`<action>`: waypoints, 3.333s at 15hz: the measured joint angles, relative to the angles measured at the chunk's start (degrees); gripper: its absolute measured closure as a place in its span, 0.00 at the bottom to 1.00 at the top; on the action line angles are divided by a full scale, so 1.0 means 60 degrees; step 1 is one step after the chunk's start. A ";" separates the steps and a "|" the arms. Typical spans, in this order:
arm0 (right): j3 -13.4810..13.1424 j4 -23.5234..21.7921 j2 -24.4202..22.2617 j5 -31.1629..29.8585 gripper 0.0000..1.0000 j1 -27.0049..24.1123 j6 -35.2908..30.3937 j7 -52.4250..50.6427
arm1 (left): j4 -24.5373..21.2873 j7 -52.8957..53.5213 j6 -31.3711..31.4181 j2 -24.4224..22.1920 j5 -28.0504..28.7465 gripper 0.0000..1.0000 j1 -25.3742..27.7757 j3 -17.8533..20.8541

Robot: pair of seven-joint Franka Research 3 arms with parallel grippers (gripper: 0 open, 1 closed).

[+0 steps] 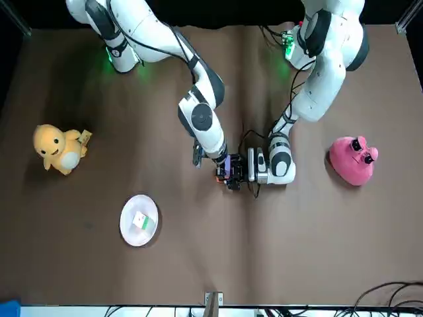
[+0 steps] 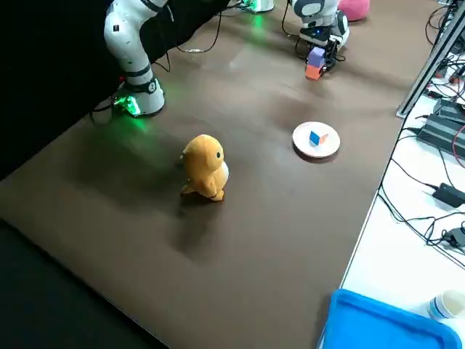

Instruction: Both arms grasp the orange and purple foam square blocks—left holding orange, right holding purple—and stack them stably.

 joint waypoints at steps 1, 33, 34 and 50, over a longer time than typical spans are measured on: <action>0.0000 0.0000 0.0010 0.0000 0.05 0.0000 0.0006 0.0000 | 0.0002 0.0000 0.0002 0.0000 0.0000 0.36 -0.0001 0.0000; -0.0025 0.1082 -0.0480 -0.0002 0.00 -0.0390 -0.2540 -0.1173 | 0.0047 -0.0023 0.0222 -0.0009 0.0005 0.00 0.0242 0.0084; -0.0025 0.1246 -0.0501 -0.0002 0.00 -0.0542 -0.2931 -0.1785 | 0.0035 -0.0023 0.0212 -0.0011 0.0024 0.00 0.0269 0.0086; -0.0017 0.1713 -0.3188 -0.0161 0.00 -0.3804 -0.7436 -1.3213 | -0.0557 -0.0637 -0.0430 -0.1000 0.2300 0.00 0.2000 0.0030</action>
